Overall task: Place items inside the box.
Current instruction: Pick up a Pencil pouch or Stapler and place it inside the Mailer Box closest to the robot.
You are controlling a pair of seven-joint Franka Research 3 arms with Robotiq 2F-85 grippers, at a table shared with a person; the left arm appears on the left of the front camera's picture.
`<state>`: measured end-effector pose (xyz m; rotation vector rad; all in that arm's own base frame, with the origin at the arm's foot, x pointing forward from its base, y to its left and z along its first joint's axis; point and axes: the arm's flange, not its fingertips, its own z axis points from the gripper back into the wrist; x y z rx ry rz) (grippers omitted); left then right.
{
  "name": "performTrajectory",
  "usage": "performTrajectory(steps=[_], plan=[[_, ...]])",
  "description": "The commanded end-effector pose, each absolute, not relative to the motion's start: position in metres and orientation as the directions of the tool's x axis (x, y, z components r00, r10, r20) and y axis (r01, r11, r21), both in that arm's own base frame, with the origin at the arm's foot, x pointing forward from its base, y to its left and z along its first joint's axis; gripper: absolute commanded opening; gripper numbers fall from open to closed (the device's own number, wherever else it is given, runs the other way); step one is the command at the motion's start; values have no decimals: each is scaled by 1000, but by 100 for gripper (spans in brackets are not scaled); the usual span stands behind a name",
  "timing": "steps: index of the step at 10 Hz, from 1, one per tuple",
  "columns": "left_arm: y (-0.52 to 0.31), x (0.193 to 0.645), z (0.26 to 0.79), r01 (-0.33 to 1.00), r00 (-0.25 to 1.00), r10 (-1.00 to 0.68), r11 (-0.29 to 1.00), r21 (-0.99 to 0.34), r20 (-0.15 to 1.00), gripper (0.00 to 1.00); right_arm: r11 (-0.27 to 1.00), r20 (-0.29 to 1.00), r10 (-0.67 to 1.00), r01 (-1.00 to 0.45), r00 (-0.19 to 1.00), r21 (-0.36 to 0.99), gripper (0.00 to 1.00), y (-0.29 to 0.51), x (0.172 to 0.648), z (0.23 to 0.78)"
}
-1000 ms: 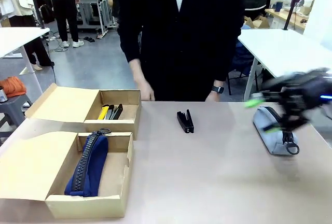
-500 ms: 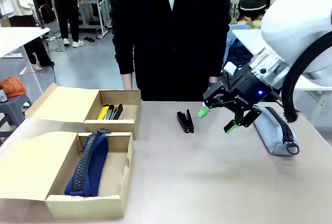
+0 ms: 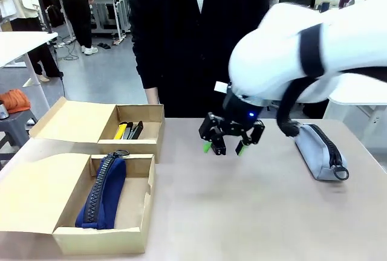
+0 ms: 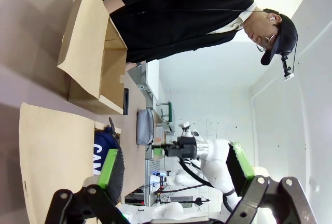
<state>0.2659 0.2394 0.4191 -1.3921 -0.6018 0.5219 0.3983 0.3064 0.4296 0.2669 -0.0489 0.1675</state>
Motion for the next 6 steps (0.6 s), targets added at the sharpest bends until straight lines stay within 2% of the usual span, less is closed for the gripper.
performTrajectory(steps=[1, 2, 3, 4, 5, 6], plan=[[238, 264, 419, 37, 740, 665, 109, -993, 101, 100, 987, 126, 119, -131, 985, 88, 100, 326, 461, 417], [238, 264, 419, 37, 740, 665, 109, -993, 101, 100, 993, 139, 113, -118, 984, 30, 100, 327, 482, 402], [238, 264, 419, 37, 740, 665, 109, -993, 101, 100, 989, 159, 128, -137, 979, 48, 100, 328, 501, 388], [238, 264, 419, 37, 740, 665, 109, -993, 101, 100, 991, 68, 51, -59, 996, 121, 100, 329, 501, 386], [238, 264, 419, 37, 740, 665, 109, -993, 101, 100, 984, 141, 161, -171, 977, 59, 100, 307, 482, 390], [238, 264, 419, 37, 740, 665, 109, -993, 101, 100, 988, 121, 130, -139, 984, 67, 100, 308, 500, 377]])
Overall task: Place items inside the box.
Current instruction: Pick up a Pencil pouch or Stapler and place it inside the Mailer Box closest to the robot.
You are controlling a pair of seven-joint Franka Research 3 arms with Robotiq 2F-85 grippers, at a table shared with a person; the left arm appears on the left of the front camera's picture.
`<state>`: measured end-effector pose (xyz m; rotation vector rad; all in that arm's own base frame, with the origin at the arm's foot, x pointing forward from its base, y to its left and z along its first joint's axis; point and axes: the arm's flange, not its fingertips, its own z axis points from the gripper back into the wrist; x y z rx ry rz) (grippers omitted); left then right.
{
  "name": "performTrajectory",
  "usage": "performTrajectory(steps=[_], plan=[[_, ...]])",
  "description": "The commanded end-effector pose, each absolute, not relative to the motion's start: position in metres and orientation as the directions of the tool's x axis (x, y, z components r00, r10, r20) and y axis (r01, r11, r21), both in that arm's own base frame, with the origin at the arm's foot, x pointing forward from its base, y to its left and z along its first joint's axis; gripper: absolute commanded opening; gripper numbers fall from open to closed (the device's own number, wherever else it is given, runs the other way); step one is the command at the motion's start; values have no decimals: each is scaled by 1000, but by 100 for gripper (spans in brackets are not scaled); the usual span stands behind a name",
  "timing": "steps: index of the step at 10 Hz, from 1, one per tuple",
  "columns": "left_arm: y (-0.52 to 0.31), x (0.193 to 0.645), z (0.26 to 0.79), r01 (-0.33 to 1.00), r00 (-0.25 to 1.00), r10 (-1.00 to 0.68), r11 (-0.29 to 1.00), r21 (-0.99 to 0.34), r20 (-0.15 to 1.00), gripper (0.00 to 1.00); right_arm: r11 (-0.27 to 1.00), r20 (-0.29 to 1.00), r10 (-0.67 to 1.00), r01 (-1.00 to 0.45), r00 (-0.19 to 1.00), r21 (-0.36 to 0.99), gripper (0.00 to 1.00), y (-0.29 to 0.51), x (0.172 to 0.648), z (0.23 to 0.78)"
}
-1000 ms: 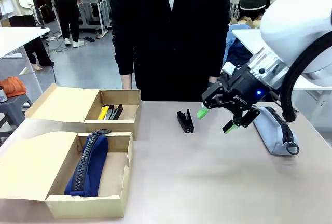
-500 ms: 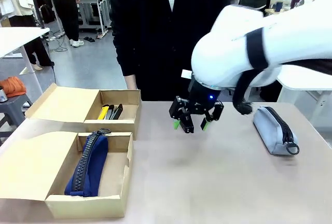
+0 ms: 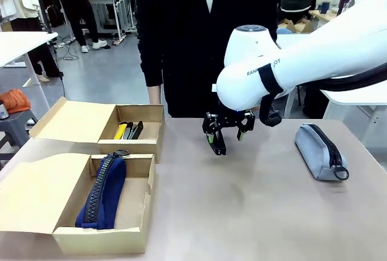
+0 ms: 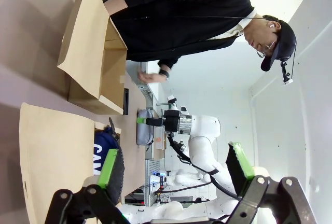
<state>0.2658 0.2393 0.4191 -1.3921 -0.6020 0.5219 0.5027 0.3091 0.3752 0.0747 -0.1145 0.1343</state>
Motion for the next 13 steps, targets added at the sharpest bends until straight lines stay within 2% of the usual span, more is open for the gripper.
performTrajectory(steps=[1, 3, 4, 5, 6, 7, 8, 11, 13], plan=[[238, 264, 419, 37, 740, 665, 109, -993, 101, 100, 985, 180, 153, -164, 972, 51, 100, 306, 509, 371], [238, 264, 419, 37, 740, 665, 109, -993, 101, 100, 978, 255, 187, -204, 949, 41, 100, 337, 515, 349], [238, 264, 419, 37, 740, 665, 109, -993, 101, 100, 969, 271, 243, -246, 931, -25, 100, 370, 494, 355], [238, 264, 419, 37, 740, 665, 109, -993, 101, 100, 981, 281, 194, -188, 940, -48, 100, 392, 469, 372], [238, 264, 419, 37, 740, 665, 109, -993, 101, 100, 989, 230, 142, -127, 963, -79, 100, 414, 434, 386], [238, 264, 419, 37, 740, 665, 109, -993, 101, 100, 953, 177, 289, -267, 941, -142, 100, 426, 403, 393], [238, 264, 419, 37, 740, 665, 109, -993, 101, 100, 941, 144, 320, -296, 936, -165, 100, 429, 389, 396], [238, 264, 419, 37, 740, 665, 109, -993, 101, 100, 955, 183, 293, -276, 939, -112, 100, 432, 389, 390], [238, 264, 419, 37, 740, 665, 109, -993, 101, 100, 916, 154, 389, -364, 909, -167, 100, 447, 365, 388]])
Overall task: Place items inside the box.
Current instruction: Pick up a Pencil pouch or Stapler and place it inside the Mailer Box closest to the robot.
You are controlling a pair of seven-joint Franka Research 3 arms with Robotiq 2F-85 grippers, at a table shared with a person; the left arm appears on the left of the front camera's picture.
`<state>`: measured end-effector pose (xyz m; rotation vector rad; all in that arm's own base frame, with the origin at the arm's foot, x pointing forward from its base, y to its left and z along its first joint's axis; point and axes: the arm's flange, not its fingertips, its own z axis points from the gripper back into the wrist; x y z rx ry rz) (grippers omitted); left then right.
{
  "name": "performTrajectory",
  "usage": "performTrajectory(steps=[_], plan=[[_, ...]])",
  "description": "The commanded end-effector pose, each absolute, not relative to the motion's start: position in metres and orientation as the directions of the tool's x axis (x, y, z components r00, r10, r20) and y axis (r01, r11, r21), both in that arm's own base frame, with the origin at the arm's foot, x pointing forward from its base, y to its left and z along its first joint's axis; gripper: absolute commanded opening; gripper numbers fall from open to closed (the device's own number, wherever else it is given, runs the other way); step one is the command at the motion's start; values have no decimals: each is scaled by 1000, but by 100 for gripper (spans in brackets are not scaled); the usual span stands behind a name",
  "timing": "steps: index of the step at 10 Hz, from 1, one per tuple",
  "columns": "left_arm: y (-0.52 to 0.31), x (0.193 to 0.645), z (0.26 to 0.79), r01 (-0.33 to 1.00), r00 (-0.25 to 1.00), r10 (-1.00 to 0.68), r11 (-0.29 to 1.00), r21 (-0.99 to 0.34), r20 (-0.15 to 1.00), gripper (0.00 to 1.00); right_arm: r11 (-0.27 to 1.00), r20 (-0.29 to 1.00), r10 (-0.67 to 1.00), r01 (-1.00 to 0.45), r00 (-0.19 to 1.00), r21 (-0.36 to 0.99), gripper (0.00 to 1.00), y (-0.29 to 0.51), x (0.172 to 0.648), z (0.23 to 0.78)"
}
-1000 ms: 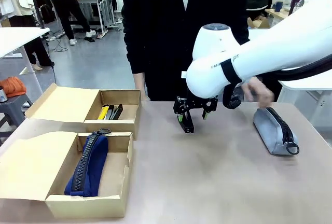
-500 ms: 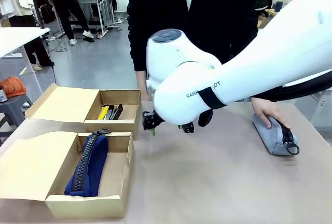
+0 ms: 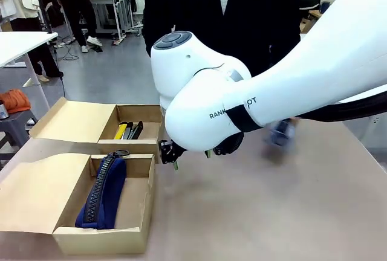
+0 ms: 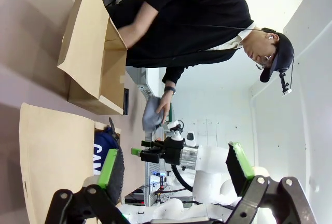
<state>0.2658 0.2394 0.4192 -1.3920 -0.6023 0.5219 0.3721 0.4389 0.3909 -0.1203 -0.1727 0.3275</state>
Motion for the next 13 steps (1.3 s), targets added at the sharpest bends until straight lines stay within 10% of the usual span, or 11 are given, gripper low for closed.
performTrajectory(steps=[1, 4, 10, 12, 13], plan=[[238, 264, 419, 37, 740, 665, 109, -993, 101, 100, 903, 141, 421, -398, 896, -164, 100, 450, 359, 387], [238, 264, 419, 37, 740, 665, 109, -993, 101, 100, 829, -241, 534, -558, 811, -42, 100, 385, 300, 416], [238, 264, 419, 37, 740, 665, 109, -993, 101, 100, 811, -22, 300, -242, 954, 533, 100, 110, 220, 417], [238, 264, 419, 37, 740, 665, 109, -993, 101, 100, 724, 233, -8, -155, 972, 673, 100, 62, 222, 398], [238, 264, 419, 37, 740, 665, 109, -993, 101, 100, 817, -9, 252, -208, 968, 538, 100, 124, 267, 469]])
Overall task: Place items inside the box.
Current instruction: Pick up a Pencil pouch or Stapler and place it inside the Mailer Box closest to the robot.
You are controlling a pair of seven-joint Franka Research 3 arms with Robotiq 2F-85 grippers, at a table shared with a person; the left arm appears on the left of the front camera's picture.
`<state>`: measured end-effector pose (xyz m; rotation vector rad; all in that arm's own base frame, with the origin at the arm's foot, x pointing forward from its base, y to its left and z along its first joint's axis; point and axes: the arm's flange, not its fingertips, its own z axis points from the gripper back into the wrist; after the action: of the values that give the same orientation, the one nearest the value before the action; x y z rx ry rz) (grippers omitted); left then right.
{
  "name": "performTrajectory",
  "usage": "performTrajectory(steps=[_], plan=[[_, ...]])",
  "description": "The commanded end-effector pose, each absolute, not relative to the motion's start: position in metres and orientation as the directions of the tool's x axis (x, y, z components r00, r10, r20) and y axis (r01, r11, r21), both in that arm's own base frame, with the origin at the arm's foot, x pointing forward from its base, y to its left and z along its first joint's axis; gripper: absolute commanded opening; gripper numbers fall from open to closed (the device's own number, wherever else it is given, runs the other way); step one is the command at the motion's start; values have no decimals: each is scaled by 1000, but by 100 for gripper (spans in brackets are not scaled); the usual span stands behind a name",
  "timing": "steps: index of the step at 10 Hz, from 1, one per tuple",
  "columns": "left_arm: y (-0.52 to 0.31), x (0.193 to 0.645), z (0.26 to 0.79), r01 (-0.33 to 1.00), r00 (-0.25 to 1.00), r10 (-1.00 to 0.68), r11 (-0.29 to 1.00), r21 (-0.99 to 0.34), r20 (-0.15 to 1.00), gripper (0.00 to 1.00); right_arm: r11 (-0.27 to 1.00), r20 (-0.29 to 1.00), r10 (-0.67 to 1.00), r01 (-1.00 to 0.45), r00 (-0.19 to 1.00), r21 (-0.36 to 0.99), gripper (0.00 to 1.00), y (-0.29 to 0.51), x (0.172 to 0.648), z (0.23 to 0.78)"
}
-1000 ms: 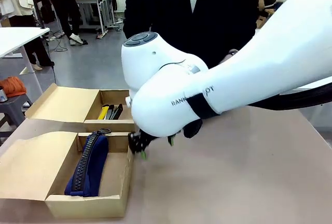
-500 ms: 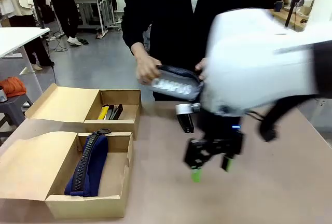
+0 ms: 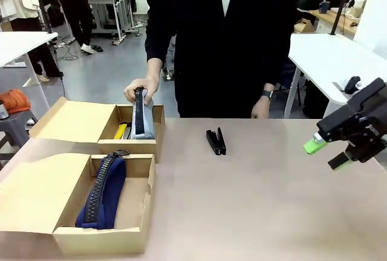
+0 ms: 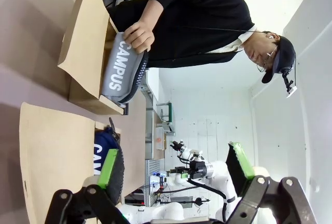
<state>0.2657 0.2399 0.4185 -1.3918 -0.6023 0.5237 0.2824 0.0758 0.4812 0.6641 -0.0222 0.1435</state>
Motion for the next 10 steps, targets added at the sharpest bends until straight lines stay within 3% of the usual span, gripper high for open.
performTrajectory(steps=[1, 4, 5, 6, 8, 10], plan=[[238, 264, 419, 37, 740, 665, 109, -993, 101, 100, 817, -9, 252, -208, 968, 538, 100, 124, 267, 469], [238, 264, 419, 37, 740, 665, 109, -993, 101, 100, 812, 14, 222, -193, 975, 552, 100, 111, 270, 470], [238, 264, 419, 37, 740, 665, 109, -993, 101, 100, 909, 63, 69, -89, 996, 408, 100, 139, 293, 469], [238, 264, 419, 37, 740, 665, 109, -993, 101, 100, 922, 121, 126, -161, 985, 353, 100, 163, 326, 463], [238, 264, 419, 37, 740, 665, 109, -993, 101, 100, 969, 230, 86, -135, 969, 205, 100, 212, 401, 441], [238, 264, 419, 37, 740, 665, 109, -993, 101, 100, 965, 251, 111, -164, 962, 203, 100, 263, 453, 408]])
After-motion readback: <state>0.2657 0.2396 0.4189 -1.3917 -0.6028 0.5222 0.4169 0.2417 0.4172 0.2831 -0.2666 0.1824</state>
